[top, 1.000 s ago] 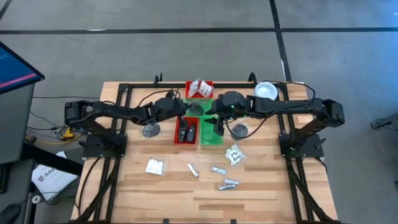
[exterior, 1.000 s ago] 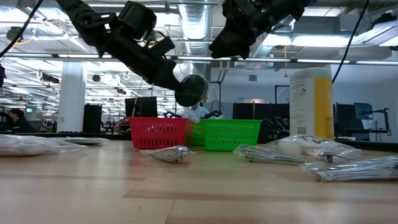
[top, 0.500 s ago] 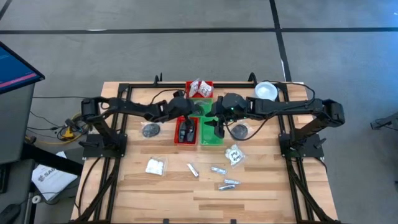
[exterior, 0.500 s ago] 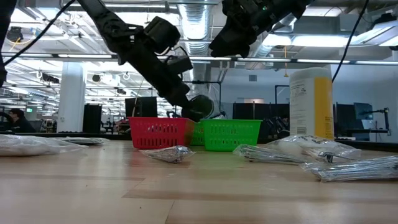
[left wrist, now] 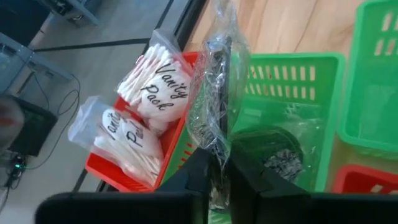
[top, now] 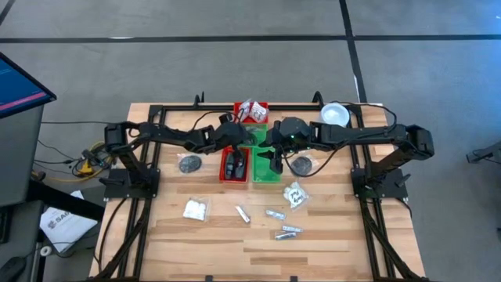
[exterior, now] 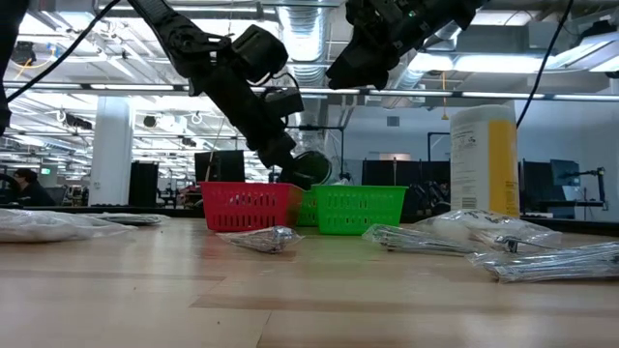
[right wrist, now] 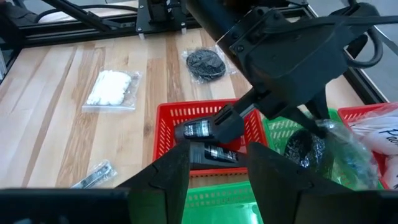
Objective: Pick & Place Travel size toiletries
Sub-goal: Put the black hairbrush into the top green bin
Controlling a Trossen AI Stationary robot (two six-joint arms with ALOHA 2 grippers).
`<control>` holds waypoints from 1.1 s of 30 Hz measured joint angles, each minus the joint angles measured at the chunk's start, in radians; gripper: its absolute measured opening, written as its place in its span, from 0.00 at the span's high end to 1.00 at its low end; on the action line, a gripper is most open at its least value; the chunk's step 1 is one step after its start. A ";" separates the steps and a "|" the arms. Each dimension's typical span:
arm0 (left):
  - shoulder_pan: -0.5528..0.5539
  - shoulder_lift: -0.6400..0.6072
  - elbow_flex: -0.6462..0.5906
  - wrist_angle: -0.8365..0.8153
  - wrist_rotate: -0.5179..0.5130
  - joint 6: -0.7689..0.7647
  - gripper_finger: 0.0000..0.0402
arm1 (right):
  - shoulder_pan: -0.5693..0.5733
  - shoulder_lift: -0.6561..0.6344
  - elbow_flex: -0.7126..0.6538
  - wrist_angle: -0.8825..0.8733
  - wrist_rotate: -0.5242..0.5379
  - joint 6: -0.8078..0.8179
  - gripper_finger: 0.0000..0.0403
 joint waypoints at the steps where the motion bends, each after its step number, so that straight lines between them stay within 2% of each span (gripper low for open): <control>1: -0.003 0.000 0.000 -0.001 0.000 0.011 0.91 | 0.000 0.000 0.000 0.000 0.000 0.000 0.63; 9: -0.014 0.000 0.000 -0.003 0.000 0.022 0.77 | 0.000 0.000 0.000 -0.015 0.000 0.000 0.62; 17: -0.035 -0.031 -0.002 -0.045 -0.001 -0.038 0.68 | 0.000 0.000 0.000 -0.055 0.000 0.000 0.62; 26: -0.098 -0.175 -0.002 -0.168 0.002 -0.139 0.66 | 0.005 0.000 0.001 -0.137 0.000 0.001 0.63; 33: -0.151 -0.262 -0.003 -0.205 0.151 -0.271 0.68 | 0.017 0.000 0.001 -0.347 -0.001 0.048 0.62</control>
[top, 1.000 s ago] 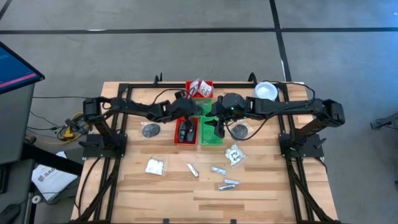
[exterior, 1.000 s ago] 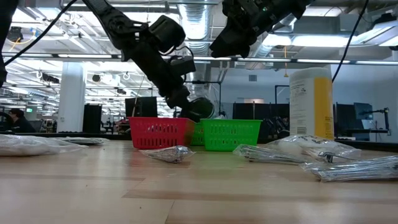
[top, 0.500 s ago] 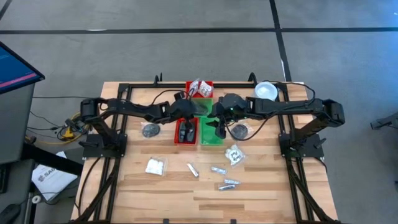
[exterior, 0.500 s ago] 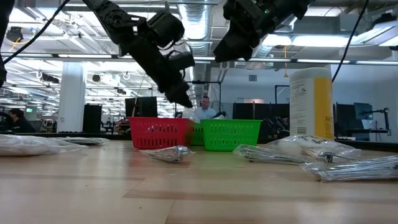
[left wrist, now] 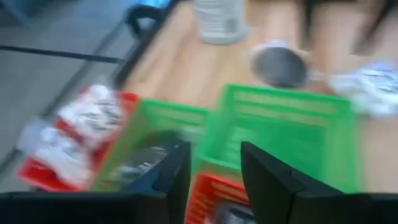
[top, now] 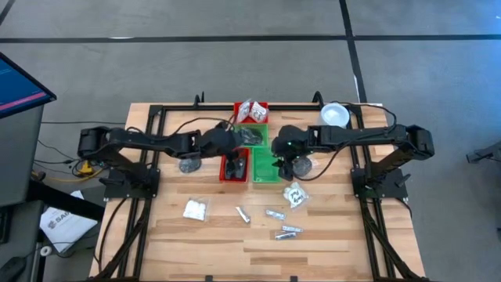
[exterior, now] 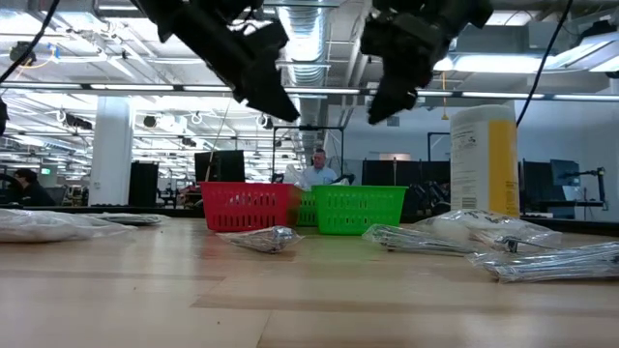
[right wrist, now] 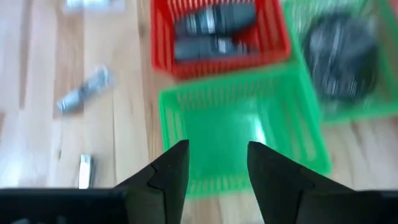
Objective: Pick & Place Travel size toiletries
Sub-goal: Put the black hairbrush into the top green bin
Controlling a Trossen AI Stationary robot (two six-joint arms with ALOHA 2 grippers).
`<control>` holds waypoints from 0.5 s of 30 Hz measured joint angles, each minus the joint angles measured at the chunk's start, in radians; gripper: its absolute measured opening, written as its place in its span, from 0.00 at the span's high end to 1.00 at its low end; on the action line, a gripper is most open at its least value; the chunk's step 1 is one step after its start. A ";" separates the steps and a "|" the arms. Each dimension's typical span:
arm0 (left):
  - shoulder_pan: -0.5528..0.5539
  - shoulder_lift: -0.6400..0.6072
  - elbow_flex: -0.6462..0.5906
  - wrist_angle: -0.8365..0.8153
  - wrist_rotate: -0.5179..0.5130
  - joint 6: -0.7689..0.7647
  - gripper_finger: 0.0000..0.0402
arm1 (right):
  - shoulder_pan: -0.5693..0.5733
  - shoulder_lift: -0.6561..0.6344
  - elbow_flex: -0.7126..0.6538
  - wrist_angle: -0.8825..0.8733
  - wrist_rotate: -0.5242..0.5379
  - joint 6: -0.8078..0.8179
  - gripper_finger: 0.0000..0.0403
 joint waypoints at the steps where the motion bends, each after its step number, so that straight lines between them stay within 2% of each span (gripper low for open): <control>1: -0.011 -0.001 0.000 0.002 0.017 -0.014 0.68 | 0.005 0.000 0.000 -0.031 0.000 0.013 0.62; 8: -0.086 0.004 0.000 -0.001 0.060 -0.050 0.69 | 0.020 0.000 -0.059 -0.161 0.006 0.112 0.64; 15: -0.132 0.004 0.000 0.002 0.060 -0.050 0.70 | 0.007 0.000 -0.134 -0.203 0.118 0.182 0.67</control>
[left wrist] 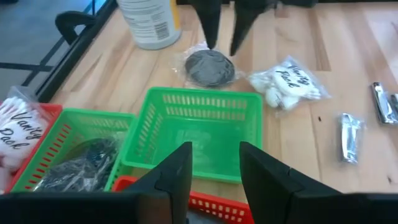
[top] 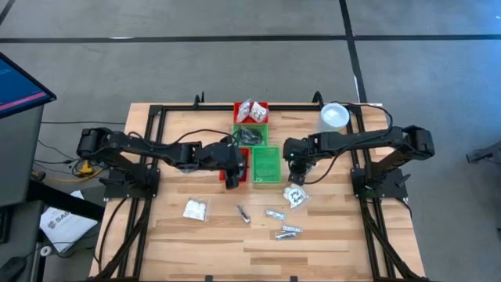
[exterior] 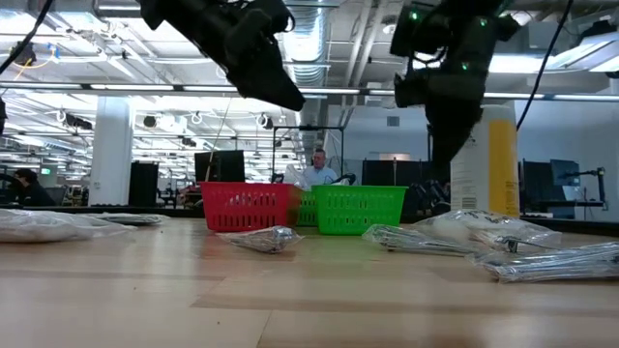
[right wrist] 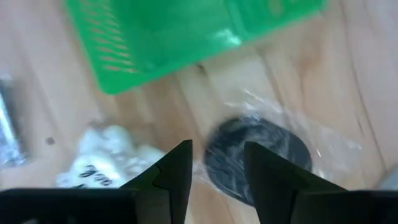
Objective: Pick & Place Travel size toiletries
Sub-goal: Put the black hairbrush into the top green bin
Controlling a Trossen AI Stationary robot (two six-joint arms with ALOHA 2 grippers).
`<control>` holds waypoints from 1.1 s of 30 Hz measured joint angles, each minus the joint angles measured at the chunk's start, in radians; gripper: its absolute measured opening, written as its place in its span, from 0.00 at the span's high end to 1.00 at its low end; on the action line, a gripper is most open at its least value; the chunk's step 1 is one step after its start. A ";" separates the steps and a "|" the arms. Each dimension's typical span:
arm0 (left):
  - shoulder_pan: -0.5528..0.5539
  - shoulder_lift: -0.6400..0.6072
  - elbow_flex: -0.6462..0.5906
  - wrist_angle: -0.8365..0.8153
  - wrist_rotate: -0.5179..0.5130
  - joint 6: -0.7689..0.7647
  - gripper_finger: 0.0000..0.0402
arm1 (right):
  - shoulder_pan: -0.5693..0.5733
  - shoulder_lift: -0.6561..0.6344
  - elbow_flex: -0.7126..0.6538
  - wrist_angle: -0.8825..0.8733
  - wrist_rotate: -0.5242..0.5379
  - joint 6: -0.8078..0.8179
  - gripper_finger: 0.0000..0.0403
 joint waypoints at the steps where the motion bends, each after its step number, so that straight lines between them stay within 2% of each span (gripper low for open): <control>1: -0.004 0.000 0.000 0.000 0.000 0.000 0.70 | -0.010 0.000 -0.008 0.000 0.008 0.019 0.67; 13: -0.012 0.000 0.000 0.006 -0.001 0.000 0.70 | -0.168 0.010 -0.138 0.101 0.020 0.257 0.66; 26: -0.011 0.000 0.000 0.007 -0.001 0.003 0.71 | -0.162 0.010 -0.264 0.141 0.028 0.355 0.64; 33: -0.010 0.001 0.000 0.009 -0.001 0.003 0.71 | -0.133 0.003 -0.278 0.145 0.035 0.359 0.61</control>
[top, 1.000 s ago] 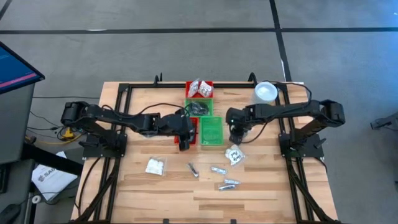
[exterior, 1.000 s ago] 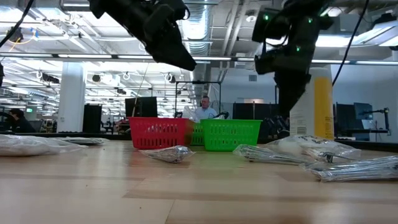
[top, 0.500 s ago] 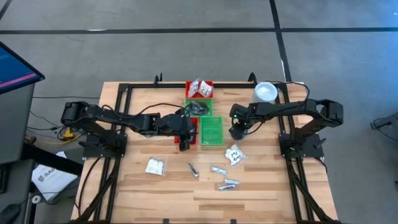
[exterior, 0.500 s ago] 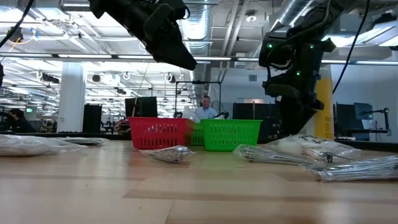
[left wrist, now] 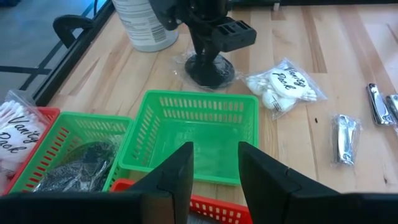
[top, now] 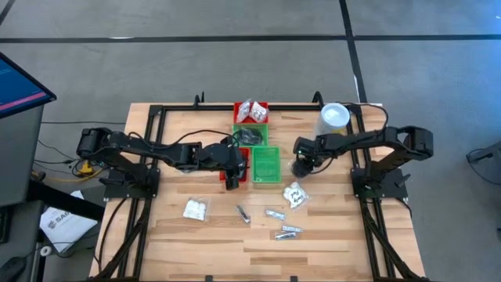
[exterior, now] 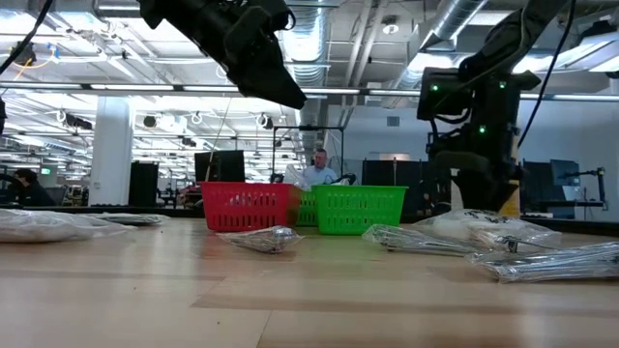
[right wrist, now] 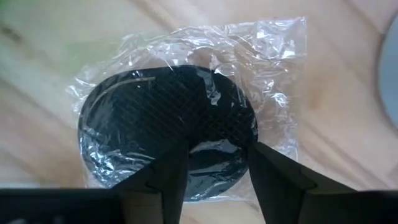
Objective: Pick & Place Travel size toiletries
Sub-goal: Put the black hairbrush into the top green bin
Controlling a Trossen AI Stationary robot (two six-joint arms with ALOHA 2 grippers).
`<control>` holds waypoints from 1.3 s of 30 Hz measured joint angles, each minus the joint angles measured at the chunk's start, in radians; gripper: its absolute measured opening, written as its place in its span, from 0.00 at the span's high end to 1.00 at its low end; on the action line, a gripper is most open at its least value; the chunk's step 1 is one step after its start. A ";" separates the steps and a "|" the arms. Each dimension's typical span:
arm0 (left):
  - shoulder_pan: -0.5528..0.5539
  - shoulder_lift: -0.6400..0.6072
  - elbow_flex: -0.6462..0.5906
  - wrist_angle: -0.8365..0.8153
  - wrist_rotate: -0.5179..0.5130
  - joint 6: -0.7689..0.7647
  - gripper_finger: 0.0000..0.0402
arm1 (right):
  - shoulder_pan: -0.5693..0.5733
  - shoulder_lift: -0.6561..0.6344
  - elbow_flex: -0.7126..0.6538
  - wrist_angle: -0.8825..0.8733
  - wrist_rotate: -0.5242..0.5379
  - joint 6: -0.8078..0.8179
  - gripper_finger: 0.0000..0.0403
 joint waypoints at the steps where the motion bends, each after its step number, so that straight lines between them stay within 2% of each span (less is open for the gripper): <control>1: 0.002 0.000 0.000 0.000 0.000 0.000 0.71 | 0.008 -0.003 -0.002 -0.002 0.000 0.000 0.60; 14: 0.016 0.000 0.000 0.008 0.000 0.000 0.71 | 0.127 -0.024 -0.002 -0.036 0.037 0.048 0.61; 22: 0.016 0.000 0.000 0.014 0.000 0.000 0.71 | 0.176 -0.127 -0.002 -0.151 0.136 0.146 0.63; 39: 0.016 0.000 0.000 0.015 0.000 0.000 0.71 | 0.160 -0.123 -0.037 -0.211 0.035 0.013 0.63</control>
